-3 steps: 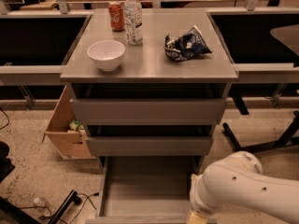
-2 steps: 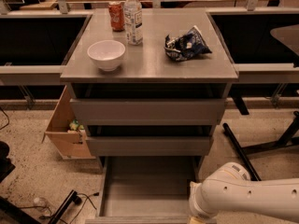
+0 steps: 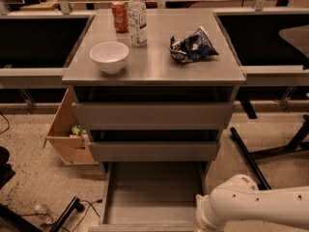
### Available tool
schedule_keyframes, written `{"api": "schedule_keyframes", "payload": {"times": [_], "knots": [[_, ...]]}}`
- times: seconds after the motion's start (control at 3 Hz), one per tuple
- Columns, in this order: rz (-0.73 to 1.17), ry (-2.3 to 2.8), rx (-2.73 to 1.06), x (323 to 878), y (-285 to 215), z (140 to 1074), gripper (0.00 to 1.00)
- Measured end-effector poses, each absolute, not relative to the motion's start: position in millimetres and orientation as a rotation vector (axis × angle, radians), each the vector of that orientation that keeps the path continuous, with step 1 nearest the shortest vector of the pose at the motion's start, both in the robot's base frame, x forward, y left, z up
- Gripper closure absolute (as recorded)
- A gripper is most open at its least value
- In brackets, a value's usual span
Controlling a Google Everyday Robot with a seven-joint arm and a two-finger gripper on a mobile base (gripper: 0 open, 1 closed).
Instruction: Close bottom drawer
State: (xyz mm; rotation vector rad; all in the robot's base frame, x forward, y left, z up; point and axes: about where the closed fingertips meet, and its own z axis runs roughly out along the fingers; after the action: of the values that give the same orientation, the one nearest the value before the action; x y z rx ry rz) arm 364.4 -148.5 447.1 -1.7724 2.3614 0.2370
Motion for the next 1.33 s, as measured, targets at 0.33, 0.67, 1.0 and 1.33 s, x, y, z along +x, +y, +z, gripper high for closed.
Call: {"api": "schedule_keyframes", "payload": {"times": [0.33,0.67,1.0,1.33], "knots": [[0.361,2.425,-1.703,340,-172,361,0.27],[0.367,2.433,-1.678,332,-192,308,0.50],[0.360,2.418,-1.669,328,-203,262,0.73],[0.344,2.420,-1.642,333,-212,228,0.96]]}}
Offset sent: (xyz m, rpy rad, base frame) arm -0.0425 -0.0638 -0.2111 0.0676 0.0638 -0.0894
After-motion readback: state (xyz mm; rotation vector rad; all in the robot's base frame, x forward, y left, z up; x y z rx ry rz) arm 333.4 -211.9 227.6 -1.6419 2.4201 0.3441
